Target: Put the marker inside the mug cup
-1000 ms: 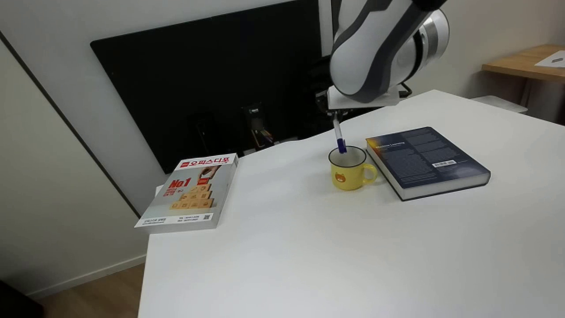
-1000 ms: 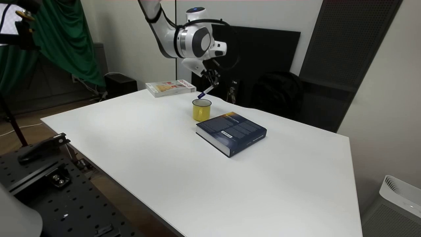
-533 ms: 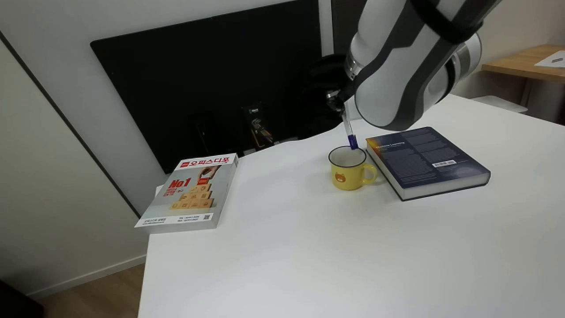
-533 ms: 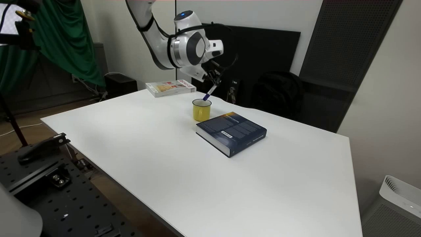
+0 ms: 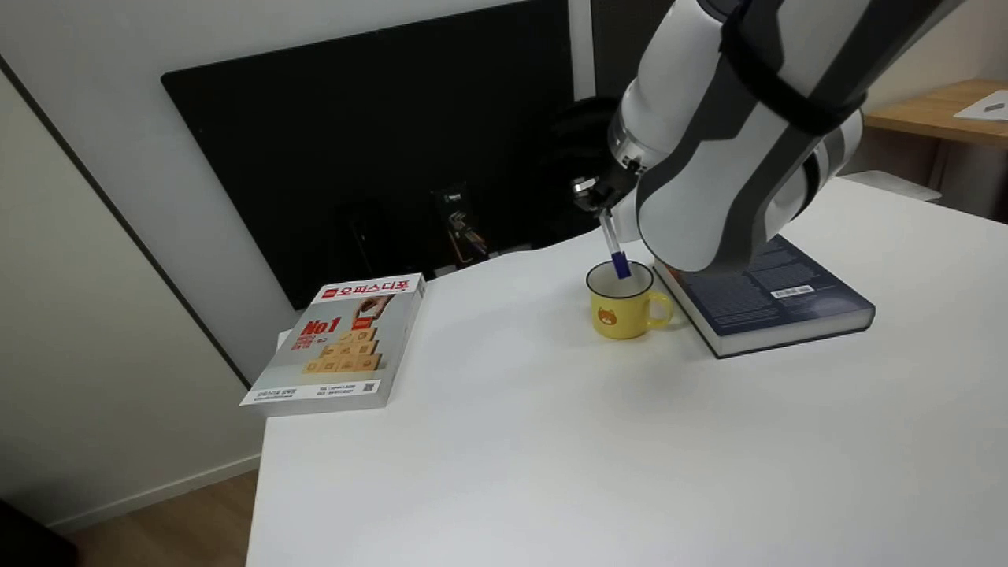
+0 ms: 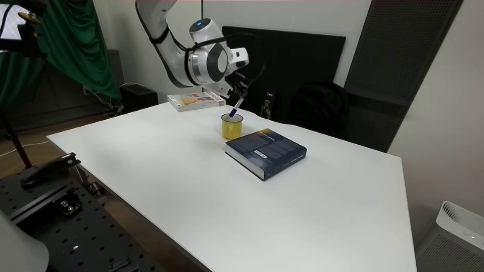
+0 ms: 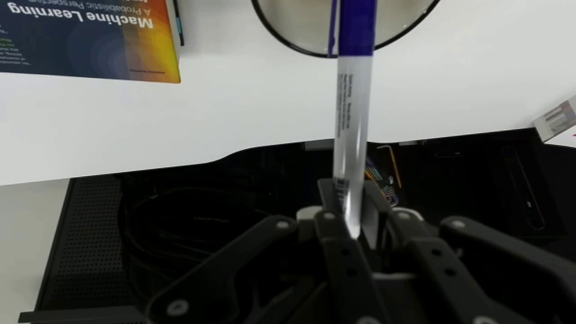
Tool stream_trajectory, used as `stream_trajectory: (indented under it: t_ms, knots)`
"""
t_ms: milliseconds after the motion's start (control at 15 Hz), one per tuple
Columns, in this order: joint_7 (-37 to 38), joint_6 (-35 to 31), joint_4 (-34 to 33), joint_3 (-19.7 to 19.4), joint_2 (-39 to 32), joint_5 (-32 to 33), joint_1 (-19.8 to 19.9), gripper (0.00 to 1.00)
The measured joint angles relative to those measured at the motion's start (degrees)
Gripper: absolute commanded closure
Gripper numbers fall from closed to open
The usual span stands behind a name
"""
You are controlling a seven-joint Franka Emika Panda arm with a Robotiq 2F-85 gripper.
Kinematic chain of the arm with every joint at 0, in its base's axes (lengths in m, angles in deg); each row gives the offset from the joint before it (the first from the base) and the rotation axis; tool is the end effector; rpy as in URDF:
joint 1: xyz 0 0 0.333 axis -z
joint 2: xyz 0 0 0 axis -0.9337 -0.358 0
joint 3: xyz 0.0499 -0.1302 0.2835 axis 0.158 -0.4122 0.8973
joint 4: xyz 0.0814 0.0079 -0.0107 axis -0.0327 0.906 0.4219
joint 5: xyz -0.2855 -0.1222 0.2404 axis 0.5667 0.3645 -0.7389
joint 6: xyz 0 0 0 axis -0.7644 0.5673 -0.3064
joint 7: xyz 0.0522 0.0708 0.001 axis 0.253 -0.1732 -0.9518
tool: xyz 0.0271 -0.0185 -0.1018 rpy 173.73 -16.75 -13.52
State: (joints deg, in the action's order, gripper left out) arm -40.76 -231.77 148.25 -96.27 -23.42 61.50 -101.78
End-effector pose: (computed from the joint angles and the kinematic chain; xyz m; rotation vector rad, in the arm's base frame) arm 0.6656 0.1440 0.1764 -2.8844 0.2001 -1.1944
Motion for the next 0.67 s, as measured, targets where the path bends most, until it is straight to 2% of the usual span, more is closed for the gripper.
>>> stream_trajectory:
  t_ms: [200, 667]
  knots:
    - [-3.0, -1.9, 0.2, 0.9, -1.0, -3.5, -0.4, 0.96]
    - [-5.8, -3.7, 0.5, 1.6, -2.4, -5.9, -0.6, 0.96]
